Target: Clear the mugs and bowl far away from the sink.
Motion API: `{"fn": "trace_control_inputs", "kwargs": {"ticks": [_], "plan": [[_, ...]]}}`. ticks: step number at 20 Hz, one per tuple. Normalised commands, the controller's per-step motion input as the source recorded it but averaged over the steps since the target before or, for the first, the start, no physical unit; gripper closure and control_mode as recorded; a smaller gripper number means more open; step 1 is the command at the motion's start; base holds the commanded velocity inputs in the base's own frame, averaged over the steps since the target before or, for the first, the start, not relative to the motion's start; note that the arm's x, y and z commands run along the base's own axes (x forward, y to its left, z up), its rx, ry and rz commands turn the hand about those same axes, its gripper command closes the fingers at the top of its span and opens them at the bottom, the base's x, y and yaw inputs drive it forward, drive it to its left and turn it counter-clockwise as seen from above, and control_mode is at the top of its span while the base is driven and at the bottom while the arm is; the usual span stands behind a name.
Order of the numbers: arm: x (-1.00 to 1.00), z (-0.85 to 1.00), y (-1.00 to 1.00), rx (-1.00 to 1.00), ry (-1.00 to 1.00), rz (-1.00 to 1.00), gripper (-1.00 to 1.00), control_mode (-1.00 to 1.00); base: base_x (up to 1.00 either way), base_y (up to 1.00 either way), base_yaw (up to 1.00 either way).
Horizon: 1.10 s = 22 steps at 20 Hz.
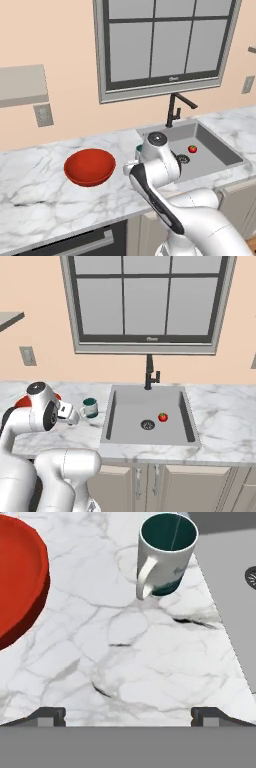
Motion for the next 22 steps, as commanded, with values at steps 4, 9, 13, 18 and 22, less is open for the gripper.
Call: {"fn": "trace_control_inputs", "kwargs": {"ticks": [4, 9, 13, 18, 22], "plan": [[0.37, 0.37, 0.11, 0.01, 0.04, -0.38, -1.00, -1.00, 0.00, 0.00, 0.00], [0.36, 0.49, -0.48, 0.22, 0.04, -0.38, -1.00, -1.00, 0.00, 0.00, 0.00], [0.08, 0.17, -0.28, 0.28, 0.03, -0.04, -1.00, -1.00, 0.00, 0.00, 0.00], [0.17, -0.02, 0.01, 0.02, 0.00, 0.03, -1.00, -1.00, 0.00, 0.00, 0.00], [0.41, -0.03, 0.08, -0.04, 0.00, 0.00, -1.00, -1.00, 0.00, 0.00, 0.00]]}}
